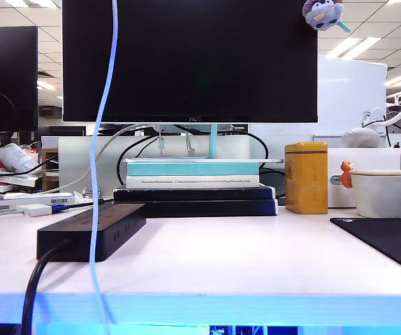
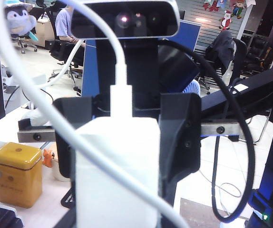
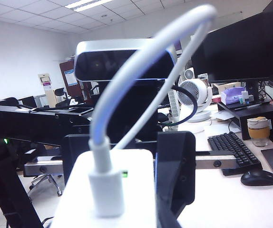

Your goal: Plug the white charger into the left socket.

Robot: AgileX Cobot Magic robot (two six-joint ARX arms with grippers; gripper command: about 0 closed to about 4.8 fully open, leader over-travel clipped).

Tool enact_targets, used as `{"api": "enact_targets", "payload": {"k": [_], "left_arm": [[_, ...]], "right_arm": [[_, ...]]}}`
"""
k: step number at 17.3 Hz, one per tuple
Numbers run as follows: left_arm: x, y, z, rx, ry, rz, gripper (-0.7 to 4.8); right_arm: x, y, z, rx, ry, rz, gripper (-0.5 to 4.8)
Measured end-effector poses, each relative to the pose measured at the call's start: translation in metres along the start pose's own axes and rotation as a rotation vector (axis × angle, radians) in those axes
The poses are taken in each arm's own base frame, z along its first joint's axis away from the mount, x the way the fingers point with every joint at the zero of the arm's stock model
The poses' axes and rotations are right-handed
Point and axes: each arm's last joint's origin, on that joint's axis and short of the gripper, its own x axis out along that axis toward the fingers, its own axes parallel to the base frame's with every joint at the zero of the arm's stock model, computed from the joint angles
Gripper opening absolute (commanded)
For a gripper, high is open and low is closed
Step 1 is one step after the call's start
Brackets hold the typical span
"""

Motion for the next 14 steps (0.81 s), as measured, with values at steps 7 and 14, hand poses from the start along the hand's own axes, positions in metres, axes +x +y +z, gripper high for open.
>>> {"api": "enact_targets", "payload": {"k": [7, 14], "left_arm": [[0.0, 0.0, 0.003, 0.037, -0.013, 0.044, 4.79], [-0.059, 0.028, -0.01, -0.126, 0.02, 0.479, 4.79]], "right_arm": [[-0.003, -0.004, -0.001, -0.002, -0.002, -0.028, 1.77], [-0.009, -0.021, -0.019, -0.051, 0.076, -0.161, 1.79]]}}
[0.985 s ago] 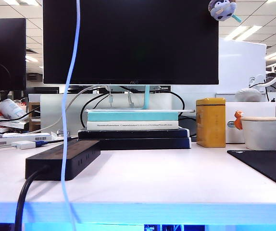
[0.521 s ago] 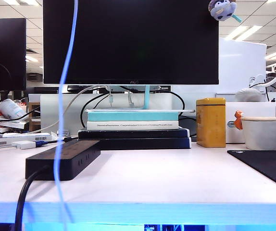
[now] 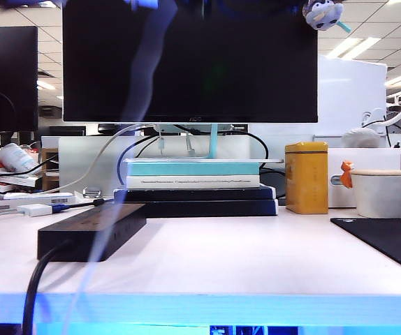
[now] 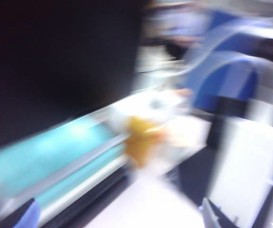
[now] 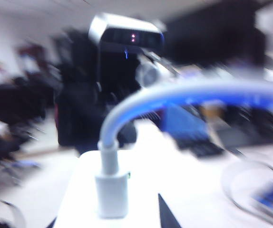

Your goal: Plug the white charger into the left socket.

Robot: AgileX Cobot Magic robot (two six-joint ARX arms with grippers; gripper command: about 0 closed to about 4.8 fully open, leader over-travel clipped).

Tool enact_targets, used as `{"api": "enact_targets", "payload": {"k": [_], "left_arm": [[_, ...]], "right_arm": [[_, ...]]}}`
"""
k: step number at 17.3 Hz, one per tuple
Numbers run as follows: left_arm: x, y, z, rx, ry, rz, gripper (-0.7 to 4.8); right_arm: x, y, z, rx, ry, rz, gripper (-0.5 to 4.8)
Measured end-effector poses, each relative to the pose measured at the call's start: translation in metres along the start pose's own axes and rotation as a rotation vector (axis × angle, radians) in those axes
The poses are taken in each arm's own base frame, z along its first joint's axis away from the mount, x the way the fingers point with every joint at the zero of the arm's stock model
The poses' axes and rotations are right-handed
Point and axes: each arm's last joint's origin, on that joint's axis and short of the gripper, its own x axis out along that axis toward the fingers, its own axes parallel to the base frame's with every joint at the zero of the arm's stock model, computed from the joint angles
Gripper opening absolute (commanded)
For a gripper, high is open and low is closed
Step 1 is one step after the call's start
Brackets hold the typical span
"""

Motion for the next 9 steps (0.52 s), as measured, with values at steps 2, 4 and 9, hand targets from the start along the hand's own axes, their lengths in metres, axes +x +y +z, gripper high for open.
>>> {"api": "enact_targets", "payload": {"k": [2, 4, 9], "left_arm": [[-0.003, 0.006, -0.007, -0.046, 0.041, 0.141, 4.79], [-0.006, 0.01, -0.009, -0.048, 0.054, 0.206, 4.79], [-0.006, 0.011, -0.009, -0.046, 0.06, 0.273, 4.79]], "right_arm": [[0.006, -0.017, -0.029, 0.03, 0.056, -0.027, 1.79], [0.009, -0.03, -0.053, 0.068, 0.088, -0.035, 1.79], [0.018, -0.056, -0.113, 0.109, 0.162, -0.044, 1.79]]}}
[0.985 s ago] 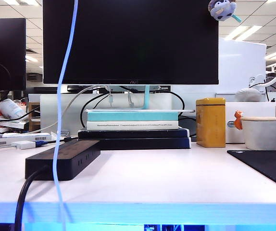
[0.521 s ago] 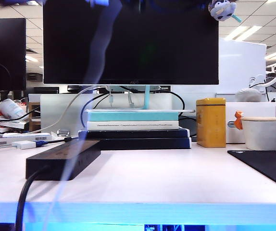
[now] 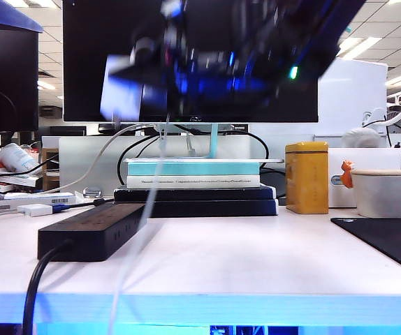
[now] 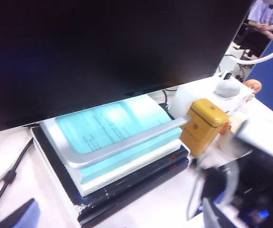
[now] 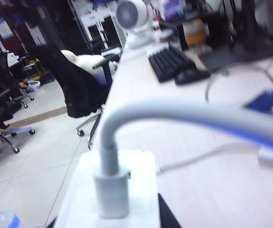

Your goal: Plug the white charger into the left socket.

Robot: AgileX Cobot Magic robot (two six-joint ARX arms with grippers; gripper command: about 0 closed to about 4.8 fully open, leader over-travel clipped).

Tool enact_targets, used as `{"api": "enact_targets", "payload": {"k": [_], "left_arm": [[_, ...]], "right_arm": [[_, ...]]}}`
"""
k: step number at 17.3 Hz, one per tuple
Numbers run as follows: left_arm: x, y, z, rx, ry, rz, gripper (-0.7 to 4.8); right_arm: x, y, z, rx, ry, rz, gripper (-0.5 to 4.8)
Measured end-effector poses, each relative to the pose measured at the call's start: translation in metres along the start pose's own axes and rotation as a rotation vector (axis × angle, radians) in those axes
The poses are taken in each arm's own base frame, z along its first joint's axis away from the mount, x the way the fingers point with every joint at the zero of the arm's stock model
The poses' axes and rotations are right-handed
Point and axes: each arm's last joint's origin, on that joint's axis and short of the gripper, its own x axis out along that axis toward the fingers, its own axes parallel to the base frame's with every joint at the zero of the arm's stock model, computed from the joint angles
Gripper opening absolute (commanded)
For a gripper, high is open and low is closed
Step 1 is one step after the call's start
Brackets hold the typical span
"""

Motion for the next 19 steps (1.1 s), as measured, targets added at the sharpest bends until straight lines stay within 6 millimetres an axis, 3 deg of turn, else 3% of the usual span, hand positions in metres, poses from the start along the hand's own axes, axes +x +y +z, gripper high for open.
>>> {"api": "enact_targets", "payload": {"k": [4, 8, 19], "left_arm": [[0.0, 0.0, 0.0, -0.001, 0.001, 0.013, 4.79], [0.0, 0.0, -0.001, -0.004, 0.004, 0.014, 4.79], [0.0, 0.001, -0.004, -0.026, 0.032, 0.015, 4.79]], "right_arm": [[0.007, -0.012, -0.026, 0.025, 0.034, -0.002, 1.8], [0.029, -0.003, -0.042, -0.023, 0.064, 0.054, 1.8], [0.033, -0.021, -0.086, -0.071, 0.125, 0.011, 1.79]]}}
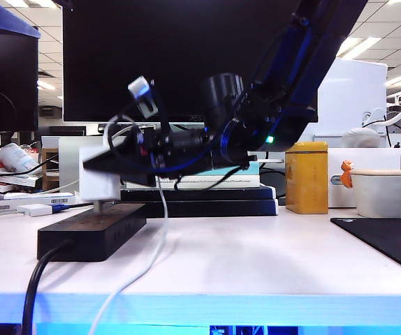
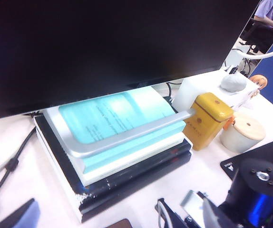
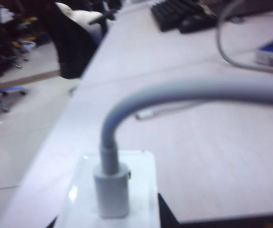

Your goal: Plug the white charger into the left socket.

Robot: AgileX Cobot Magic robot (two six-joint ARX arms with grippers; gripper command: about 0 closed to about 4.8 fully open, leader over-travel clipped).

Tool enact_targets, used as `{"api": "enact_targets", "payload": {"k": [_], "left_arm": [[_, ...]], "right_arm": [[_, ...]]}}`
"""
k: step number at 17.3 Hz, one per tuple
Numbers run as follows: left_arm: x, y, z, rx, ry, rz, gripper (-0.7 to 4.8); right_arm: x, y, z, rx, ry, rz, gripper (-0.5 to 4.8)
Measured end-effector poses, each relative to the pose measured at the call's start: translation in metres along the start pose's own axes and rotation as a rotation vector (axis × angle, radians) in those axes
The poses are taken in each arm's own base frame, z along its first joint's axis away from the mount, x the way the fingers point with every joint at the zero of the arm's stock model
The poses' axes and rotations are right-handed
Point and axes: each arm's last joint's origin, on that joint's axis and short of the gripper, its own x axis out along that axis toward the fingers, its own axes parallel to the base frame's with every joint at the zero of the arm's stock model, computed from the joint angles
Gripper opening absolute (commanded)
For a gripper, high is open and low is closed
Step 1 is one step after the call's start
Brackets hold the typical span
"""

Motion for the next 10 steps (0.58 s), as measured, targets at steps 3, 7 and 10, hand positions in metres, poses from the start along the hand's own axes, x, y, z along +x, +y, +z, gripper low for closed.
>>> {"api": "enact_targets", "payload": {"k": [3, 7, 10], "left_arm": [[0.0001, -0.0001, -0.0008, -0.005, 0.007, 0.0, 4.79], [0.0005, -0.0007, -0.0012, -0.007, 0.011, -0.002, 4.79], [0.0005, -0.0006, -0.003, -0.019, 0.026, -0.001, 4.79]], "right_arm": [[0.0, -0.0009, -0.0004, -0.035, 0.001, -0.029, 1.79], [0.0, -0.001, -0.0018, -0.032, 0.011, -0.032, 1.79], [0.0002, -0.001, -0.0049, -0.046, 0.04, -0.032, 1.79]]}}
